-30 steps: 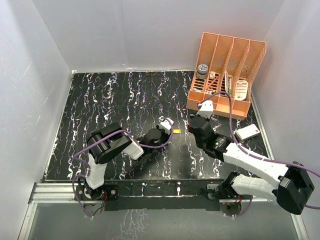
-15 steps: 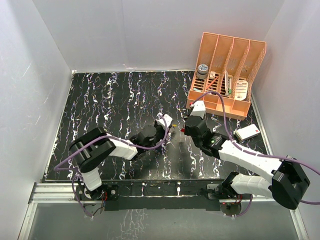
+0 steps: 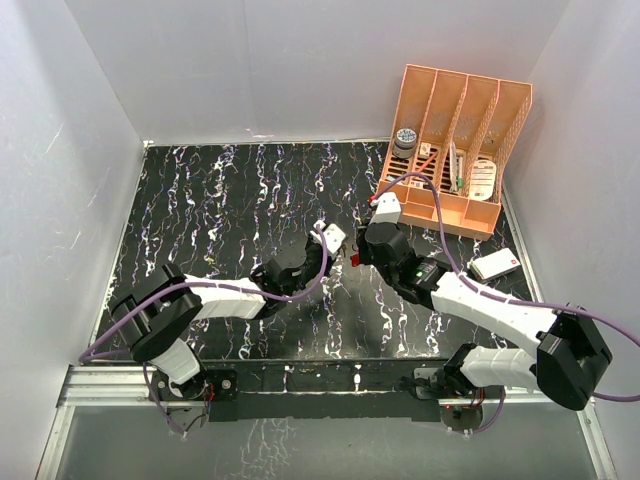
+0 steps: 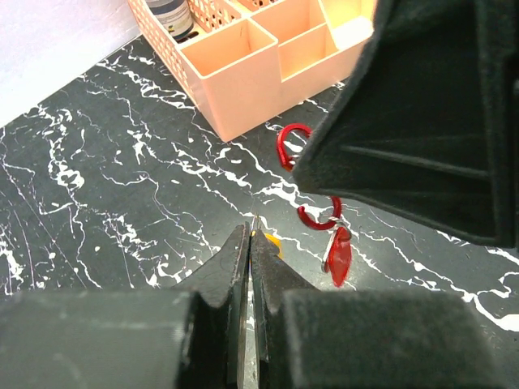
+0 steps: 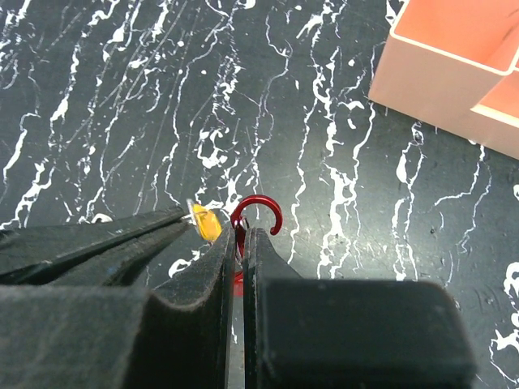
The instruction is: Put the keys on the keyring
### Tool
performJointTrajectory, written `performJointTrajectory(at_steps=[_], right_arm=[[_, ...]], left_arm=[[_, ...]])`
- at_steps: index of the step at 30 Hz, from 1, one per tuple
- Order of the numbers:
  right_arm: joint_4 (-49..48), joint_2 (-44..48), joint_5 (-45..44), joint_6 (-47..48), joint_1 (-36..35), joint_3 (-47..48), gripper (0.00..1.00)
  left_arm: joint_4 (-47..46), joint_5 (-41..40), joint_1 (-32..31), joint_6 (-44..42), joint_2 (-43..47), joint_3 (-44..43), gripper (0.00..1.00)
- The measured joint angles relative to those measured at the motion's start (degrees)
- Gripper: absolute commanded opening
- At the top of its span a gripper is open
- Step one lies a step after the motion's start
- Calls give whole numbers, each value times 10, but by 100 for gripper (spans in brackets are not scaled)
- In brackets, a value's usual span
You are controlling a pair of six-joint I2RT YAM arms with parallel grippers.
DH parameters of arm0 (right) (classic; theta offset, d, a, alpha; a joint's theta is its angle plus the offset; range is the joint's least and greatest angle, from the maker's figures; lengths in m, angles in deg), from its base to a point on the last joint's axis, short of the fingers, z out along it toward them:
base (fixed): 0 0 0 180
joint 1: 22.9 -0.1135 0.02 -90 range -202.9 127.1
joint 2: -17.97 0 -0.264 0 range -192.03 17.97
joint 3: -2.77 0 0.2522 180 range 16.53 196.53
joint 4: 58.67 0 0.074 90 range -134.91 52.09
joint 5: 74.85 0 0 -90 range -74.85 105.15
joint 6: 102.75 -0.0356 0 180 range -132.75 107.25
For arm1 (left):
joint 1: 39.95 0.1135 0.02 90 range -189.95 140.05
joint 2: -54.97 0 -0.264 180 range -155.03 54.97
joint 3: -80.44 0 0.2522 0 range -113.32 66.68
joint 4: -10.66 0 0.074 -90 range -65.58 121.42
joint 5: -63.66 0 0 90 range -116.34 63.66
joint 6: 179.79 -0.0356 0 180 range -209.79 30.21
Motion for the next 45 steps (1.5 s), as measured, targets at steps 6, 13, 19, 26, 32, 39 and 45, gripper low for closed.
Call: performJointTrajectory(at_steps=[6, 13, 19, 26, 32, 39, 45], right_arm=[[-5, -8, 10, 0, 0, 13, 0], [-5, -16, 12, 0, 0, 15, 0], [-5, -17, 12, 0, -1, 15, 0], [-5, -17, 12, 0, -1, 15, 0], [-5, -17, 12, 0, -1, 15, 0], [-5, -17, 12, 0, -1, 15, 0], [-5, -17, 12, 0, -1, 16, 0]], left_arm=[[10, 18, 0, -13, 9, -3, 0], [17, 37, 0, -23, 23, -3, 0], [20, 50, 0, -26, 29, -3, 0], [26, 59, 0, -28, 34, -3, 0], [31, 64, 2, -28, 34, -3, 0], [36, 65, 3, -28, 34, -4, 0], [42, 71, 3, -33, 34, -14, 0]])
